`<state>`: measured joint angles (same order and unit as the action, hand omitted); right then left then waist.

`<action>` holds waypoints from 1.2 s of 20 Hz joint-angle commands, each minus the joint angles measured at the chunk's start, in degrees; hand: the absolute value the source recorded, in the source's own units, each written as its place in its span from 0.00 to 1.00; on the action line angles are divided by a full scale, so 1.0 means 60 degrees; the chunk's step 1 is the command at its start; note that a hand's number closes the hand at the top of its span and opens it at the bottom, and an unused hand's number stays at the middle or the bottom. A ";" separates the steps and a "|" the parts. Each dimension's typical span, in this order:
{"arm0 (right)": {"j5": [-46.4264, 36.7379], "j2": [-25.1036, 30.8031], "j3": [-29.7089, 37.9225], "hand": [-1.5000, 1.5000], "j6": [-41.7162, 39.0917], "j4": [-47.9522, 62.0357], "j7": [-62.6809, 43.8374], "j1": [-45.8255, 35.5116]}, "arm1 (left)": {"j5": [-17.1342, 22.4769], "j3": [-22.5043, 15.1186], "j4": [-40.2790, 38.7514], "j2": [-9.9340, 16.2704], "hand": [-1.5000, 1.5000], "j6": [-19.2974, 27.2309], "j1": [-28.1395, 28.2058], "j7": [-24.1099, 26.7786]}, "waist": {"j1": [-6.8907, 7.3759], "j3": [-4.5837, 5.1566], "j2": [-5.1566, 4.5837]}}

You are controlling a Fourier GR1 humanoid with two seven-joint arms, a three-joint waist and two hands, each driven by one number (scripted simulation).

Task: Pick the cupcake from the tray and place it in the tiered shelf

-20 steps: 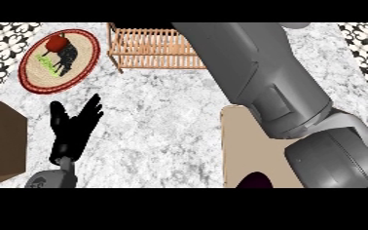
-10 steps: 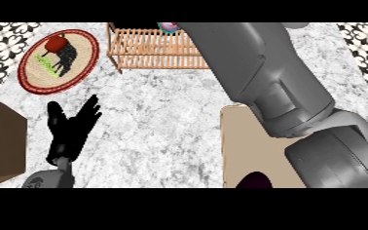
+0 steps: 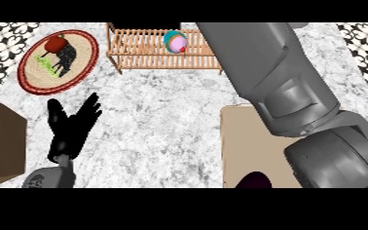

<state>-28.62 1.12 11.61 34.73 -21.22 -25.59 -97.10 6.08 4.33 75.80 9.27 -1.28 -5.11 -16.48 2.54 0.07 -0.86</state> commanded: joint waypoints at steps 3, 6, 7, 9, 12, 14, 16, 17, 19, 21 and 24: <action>0.0459 0.0199 0.0729 0.00 0.1415 -0.0290 0.0528 0.0206 | -0.0139 -0.0094 0.0071 -0.0210 0.50 0.0248 -0.0078 -0.0023 | -0.0077 -0.0001 0.0022; 0.0237 0.0846 0.0614 0.00 0.1436 -0.0433 0.0416 0.0287 | 0.0070 0.0245 -0.0072 0.0139 0.50 0.0024 -0.0024 -0.0085 | -0.0240 -0.0002 0.0083; 0.0017 0.0994 0.0509 0.00 0.1532 -0.0175 -0.0050 -0.0118 | 0.0114 0.0179 0.0079 0.0131 0.50 0.0047 -0.0315 -0.0532 | -0.0222 0.0000 0.0086; -0.0018 0.1498 0.0581 0.00 0.1595 -0.0200 -0.0242 0.0217 | 0.0238 0.0216 0.0065 0.0104 0.50 -0.0144 0.0120 -0.0257 | -0.0291 -0.0002 0.0115; 0.0147 0.1556 0.0831 0.00 0.2513 -0.0803 -0.0200 0.0732 | -0.0090 0.0137 0.0064 0.0051 0.50 0.0020 0.0464 0.0296 | -0.0382 -0.0006 0.0140; 0.0387 0.2127 0.0999 0.00 0.1985 -0.1316 -0.0665 0.0804 | -0.0053 0.0193 0.0170 0.0083 0.50 0.0115 0.0556 -0.0034 | -0.0585 -0.0018 0.0235; 0.0672 0.2436 0.1140 0.00 0.1541 -0.1735 -0.0438 0.1182 | -0.0209 -0.0095 0.0149 -0.0381 0.50 0.0269 0.0743 0.0369 | -0.0503 -0.0014 0.0187; 0.0704 0.2440 0.1085 0.00 0.1441 -0.2044 -0.0621 0.1493 | -0.0176 -0.0020 0.0353 -0.0326 0.50 0.0448 0.0432 -0.0096 | -0.0567 -0.0018 0.0216; 0.0808 0.2734 0.0901 0.00 0.0571 -0.2823 -0.1090 0.1901 | 0.0043 0.0384 0.0380 0.0181 0.50 0.0083 0.0841 0.0091 | -0.0665 -0.0018 0.0279; 0.1242 0.2643 0.0888 0.00 -0.0074 -0.3816 -0.0779 0.2916 | 0.0234 0.0423 0.0378 0.0195 0.50 -0.0120 0.0735 0.0051 | -0.0764 -0.0023 0.0298; 0.1119 0.2813 0.0498 0.00 -0.0328 -0.5186 -0.1514 0.3370 | 0.0188 0.0582 -0.0251 0.0198 0.50 -0.0038 0.0367 0.0138 | -0.0733 -0.0010 0.0261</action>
